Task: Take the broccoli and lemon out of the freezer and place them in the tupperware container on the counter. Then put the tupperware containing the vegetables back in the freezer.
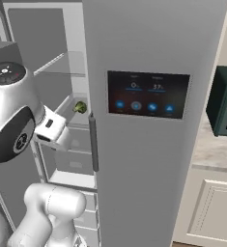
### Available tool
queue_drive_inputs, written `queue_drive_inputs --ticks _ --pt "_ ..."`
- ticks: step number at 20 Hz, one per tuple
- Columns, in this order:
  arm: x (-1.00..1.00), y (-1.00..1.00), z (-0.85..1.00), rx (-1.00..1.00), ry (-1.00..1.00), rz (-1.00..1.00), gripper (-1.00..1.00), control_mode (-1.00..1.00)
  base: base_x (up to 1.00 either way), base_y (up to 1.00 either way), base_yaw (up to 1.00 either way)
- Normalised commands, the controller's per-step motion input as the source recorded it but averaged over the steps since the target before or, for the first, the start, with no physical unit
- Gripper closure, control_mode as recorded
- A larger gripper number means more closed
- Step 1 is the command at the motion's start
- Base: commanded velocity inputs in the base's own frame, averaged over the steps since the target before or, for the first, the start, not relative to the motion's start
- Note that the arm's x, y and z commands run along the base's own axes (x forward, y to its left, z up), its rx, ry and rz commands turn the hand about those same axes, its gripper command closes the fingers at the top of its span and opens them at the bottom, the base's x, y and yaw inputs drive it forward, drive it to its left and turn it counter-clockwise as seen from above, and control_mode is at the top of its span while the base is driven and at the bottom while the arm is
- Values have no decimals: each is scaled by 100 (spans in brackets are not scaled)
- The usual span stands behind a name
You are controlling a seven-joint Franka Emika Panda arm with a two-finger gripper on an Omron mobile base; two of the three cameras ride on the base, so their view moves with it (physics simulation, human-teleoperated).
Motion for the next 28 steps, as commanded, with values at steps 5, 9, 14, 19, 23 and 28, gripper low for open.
queue_drive_inputs --ticks 5,9,14,19,23,28 --pt "26 14 0 33 1 0 -100 -100 0 0 0" --pt "21 52 0 26 -1 -4 -100 -100 0 0 0" --pt "36 50 0 19 -6 -17 -100 -100 0 0 0" --pt "70 18 0 16 0 -22 -100 -100 0 0 0" --pt "67 3 -4 11 0 -22 -100 -100 0 0 0" --pt "66 0 -29 3 0 -18 -100 -100 0 0 0"
